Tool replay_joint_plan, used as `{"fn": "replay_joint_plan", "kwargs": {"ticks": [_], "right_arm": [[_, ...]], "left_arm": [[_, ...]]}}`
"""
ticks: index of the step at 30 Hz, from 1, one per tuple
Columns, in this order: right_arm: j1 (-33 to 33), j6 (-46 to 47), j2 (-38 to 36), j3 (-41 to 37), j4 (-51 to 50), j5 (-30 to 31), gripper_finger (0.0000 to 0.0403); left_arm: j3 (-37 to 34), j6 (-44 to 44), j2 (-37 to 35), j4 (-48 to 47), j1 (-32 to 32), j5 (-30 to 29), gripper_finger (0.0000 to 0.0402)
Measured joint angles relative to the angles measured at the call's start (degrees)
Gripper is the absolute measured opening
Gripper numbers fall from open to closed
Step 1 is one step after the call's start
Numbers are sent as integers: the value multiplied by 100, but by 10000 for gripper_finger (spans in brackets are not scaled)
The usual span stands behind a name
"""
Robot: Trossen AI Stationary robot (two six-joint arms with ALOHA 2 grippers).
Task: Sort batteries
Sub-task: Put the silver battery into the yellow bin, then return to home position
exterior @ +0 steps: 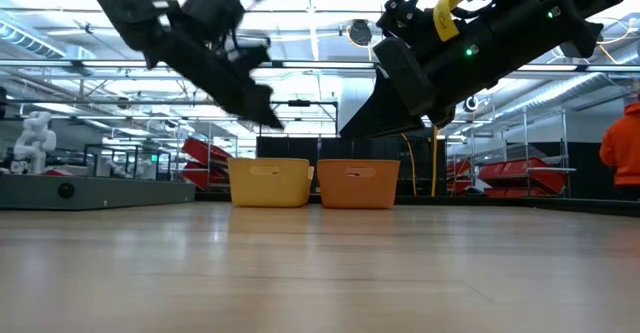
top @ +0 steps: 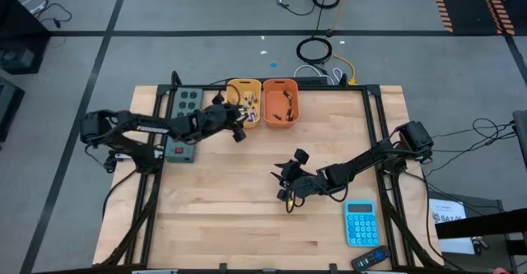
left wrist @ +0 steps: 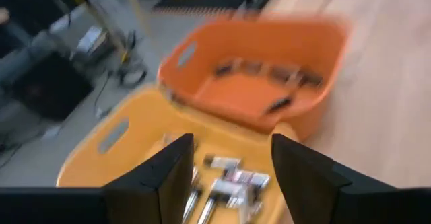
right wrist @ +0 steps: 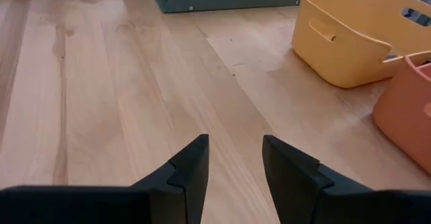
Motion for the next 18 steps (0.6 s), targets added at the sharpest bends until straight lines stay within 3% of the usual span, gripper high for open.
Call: {"fn": "replay_joint_plan", "kwargs": {"ticks": [5, 10, 18], "right_arm": [[112, 79, -396, -243, 92, -18, 127], [3, 130, -1588, -1419, 787, -111, 92], [-1109, -256, -2943, -2888, 1979, -1492, 12]], "left_arm": [[-8, 45, -804, 105, -536, 209, 206], [-270, -20, -1699, -304, -1250, 178, 184], [-1416, -584, -2833, -309, -1705, -442, 156]]}}
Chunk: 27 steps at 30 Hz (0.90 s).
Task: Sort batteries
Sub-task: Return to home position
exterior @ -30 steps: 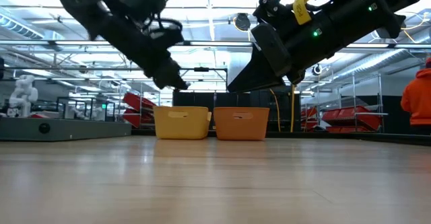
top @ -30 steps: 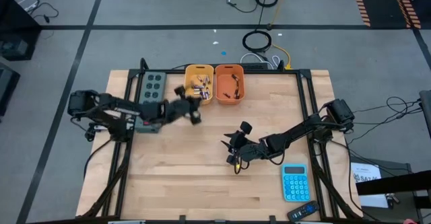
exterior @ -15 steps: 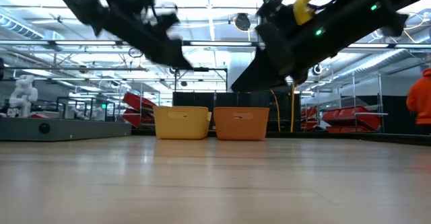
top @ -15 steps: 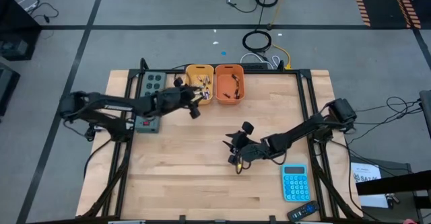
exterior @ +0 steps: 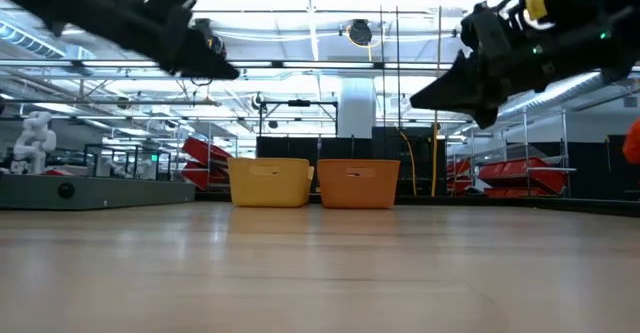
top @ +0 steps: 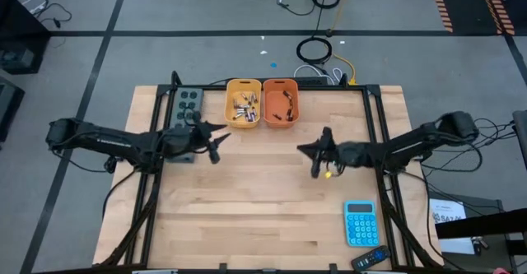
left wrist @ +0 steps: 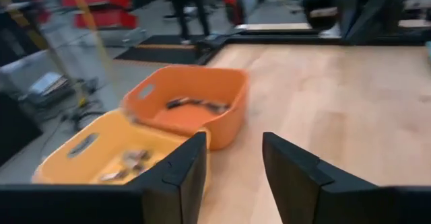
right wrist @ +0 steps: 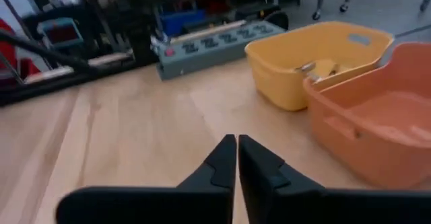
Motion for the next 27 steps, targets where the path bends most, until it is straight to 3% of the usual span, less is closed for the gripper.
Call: {"fn": "replay_joint_plan", "kwargs": {"ticks": [4, 7, 12, 18, 22, 27], "right_arm": [[-908, -245, -561, -412, 106, -868, 4], [-1531, -370, -1067, -753, 111, -1196, 1], [-2386, -291, -2413, -1462, 146, -1964, 1], [-2846, -212, -3724, -1656, -481, -2463, 0], [-3025, -415, -4344, -1656, -704, -2473, 0], [-3308, -531, -5101, -1651, -1435, -2771, 0]], "left_arm": [[-571, -254, -593, 48, 11, -360, 136], [-833, -459, -1095, 28, 6, -485, 118], [-1045, -608, -1881, -101, 7, -948, 84], [-1227, -613, -2436, -127, 7, -1100, 41], [-1227, -616, -2663, -292, 10, -1424, 10], [-1264, -912, -2937, -650, -4, -1437, 9]]}}
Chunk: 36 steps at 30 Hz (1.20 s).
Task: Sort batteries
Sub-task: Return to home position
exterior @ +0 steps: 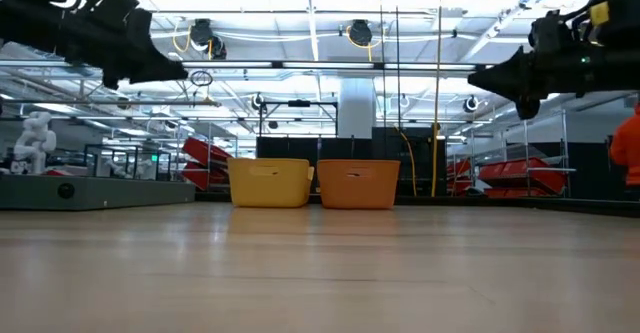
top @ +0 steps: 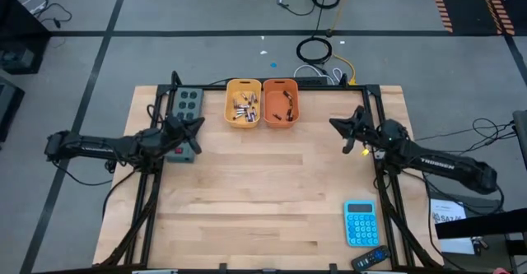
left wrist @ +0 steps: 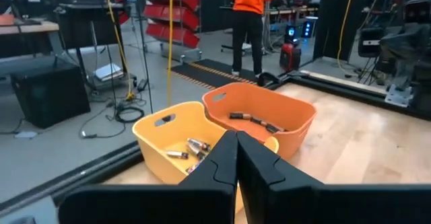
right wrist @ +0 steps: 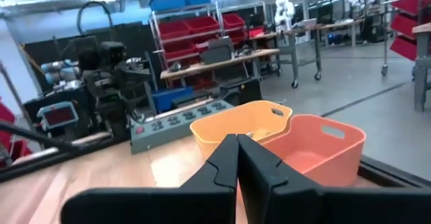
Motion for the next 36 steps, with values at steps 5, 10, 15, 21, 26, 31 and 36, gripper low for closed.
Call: {"fn": "replay_joint_plan", "kwargs": {"ticks": [5, 10, 15, 21, 26, 31, 36], "right_arm": [[-179, -210, -827, -2, -698, -400, 0], [-243, -464, -1638, -2, -1001, -436, 0], [-243, -604, -2071, 11, -964, -441, 0], [-243, -272, -2035, 9, -1021, -409, 0], [-243, 511, -2018, 9, -1058, -408, 0], [-241, 631, -2018, 9, -1060, -406, 0], [-241, 639, -2016, 9, -1093, -406, 0]], "left_arm": [[-416, -254, -339, 163, -89, -39, 10], [-756, -461, -745, 153, -196, -40, 10], [-921, -564, -1041, 124, -316, -116, 10], [-939, -594, -1117, -108, -507, -264, 10], [-1012, -567, -1216, -277, -693, -290, 10], [-1014, 485, -1259, -365, -835, -324, 10], [-1016, 1053, -1259, -350, -833, -300, 10]]}}
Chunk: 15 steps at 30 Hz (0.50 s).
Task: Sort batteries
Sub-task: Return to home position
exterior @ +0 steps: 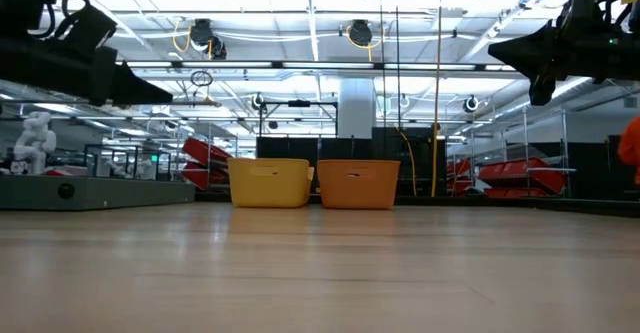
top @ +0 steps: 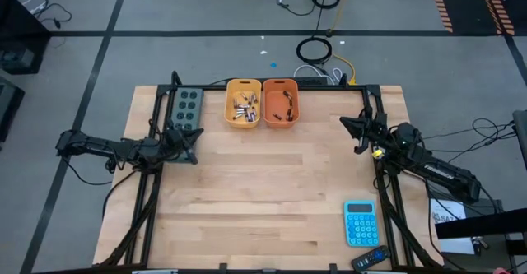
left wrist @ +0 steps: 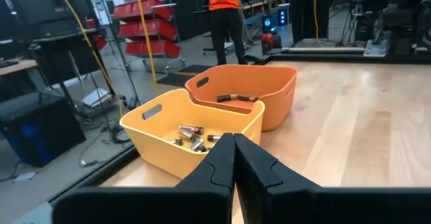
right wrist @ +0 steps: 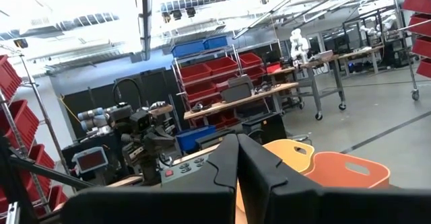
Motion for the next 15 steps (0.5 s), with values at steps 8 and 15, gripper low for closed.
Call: {"fn": "replay_joint_plan", "kwargs": {"ticks": [8, 15], "right_arm": [[0, 0, 0, 0, 0, 0, 0], [0, 0, 0, 0, 0, 0, 0]], "left_arm": [[-2, 4, 2, -39, 0, 50, 10], [-4, 7, 2, -43, 0, 52, 10]]}}
